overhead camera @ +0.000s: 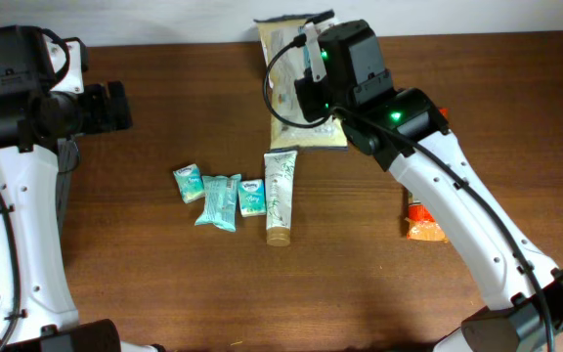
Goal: Scan the item barcode
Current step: 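Raise the white bag with the right gripper to the scanner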
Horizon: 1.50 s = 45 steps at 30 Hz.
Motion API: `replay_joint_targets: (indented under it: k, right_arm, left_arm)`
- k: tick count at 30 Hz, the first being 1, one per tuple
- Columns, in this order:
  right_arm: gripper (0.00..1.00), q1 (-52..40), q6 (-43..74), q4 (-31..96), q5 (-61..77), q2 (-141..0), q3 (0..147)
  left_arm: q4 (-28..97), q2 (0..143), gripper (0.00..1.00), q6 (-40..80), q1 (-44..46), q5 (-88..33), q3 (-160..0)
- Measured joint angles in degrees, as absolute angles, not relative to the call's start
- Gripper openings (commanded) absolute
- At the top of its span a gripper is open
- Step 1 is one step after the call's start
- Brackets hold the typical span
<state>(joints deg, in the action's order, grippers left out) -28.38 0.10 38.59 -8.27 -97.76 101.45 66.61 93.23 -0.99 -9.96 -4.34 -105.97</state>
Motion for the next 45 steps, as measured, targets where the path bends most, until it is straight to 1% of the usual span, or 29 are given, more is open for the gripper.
replay_joint_targets:
  k: [3,5,6,8,14,15,18,20,23,26,31,42,45]
  right_arm:
    - [0.04,-28.38,-7.11,32.58,-14.96,-97.78,101.45]
    - [0.04,-28.38,-14.46,26.46,-19.62,-98.63,101.56]
    - [0.04,-28.38,-15.88,25.19,-20.34,-98.98,101.78]
    - [0.04,-28.38,-24.34,17.06,-23.29,-101.84,102.04]
    - [0.04,-28.38,-48.21,-19.22,-26.55,-116.57,102.41]
    - [0.04,-28.38,-51.86,-23.62,-26.17,-118.56,102.41]
    - [0.04,-27.94,-64.69,-39.07,-22.39,-126.37,102.67]
    - [0.04,-27.29,-70.83,-48.86,-17.93,-132.11,102.78]
    - [0.04,-25.5,-76.03,-50.35,-12.88,-137.86,102.78]
    - [0.04,-23.64,-78.43,-49.69,-10.04,-139.83,102.72]
    - [0.04,-23.03,-79.35,-47.97,-7.51,-139.79,102.74]
    - [0.04,-24.97,-79.42,-48.01,-6.07,-139.79,102.74]
    - [0.04,-24.97,-76.71,-47.18,-6.09,-139.68,102.74]
  left_arm:
    - [66.63,93.23,0.99,-0.99,-9.96,-4.32,-105.97]
    - [66.59,93.23,0.99,-0.99,-9.96,-4.32,-105.97]
    - [66.61,93.21,0.99,-0.99,-9.96,-4.34,-105.97]
    - [66.57,93.23,0.99,-0.99,-9.96,-4.34,-105.97]
    - [66.63,93.23,0.99,-0.99,-9.96,-4.32,-105.97]
    - [66.63,93.23,0.99,-0.99,-9.96,-4.34,-105.97]
    - [66.65,93.23,0.99,-0.99,-9.96,-4.38,-105.97]
    - [66.67,93.23,0.99,-0.99,-9.96,-4.32,-105.97]
    - [66.63,93.23,0.99,-0.99,-9.96,-4.34,-105.97]
    - [66.63,93.23,0.99,-0.99,-9.96,-4.34,-105.97]
    - [66.63,93.23,0.99,-0.99,-9.96,-4.32,-105.97]
    - [66.63,93.23,0.99,-0.99,-9.96,-4.34,-105.97]
    - [66.63,93.23,0.99,-0.99,-9.96,-4.32,-105.97]
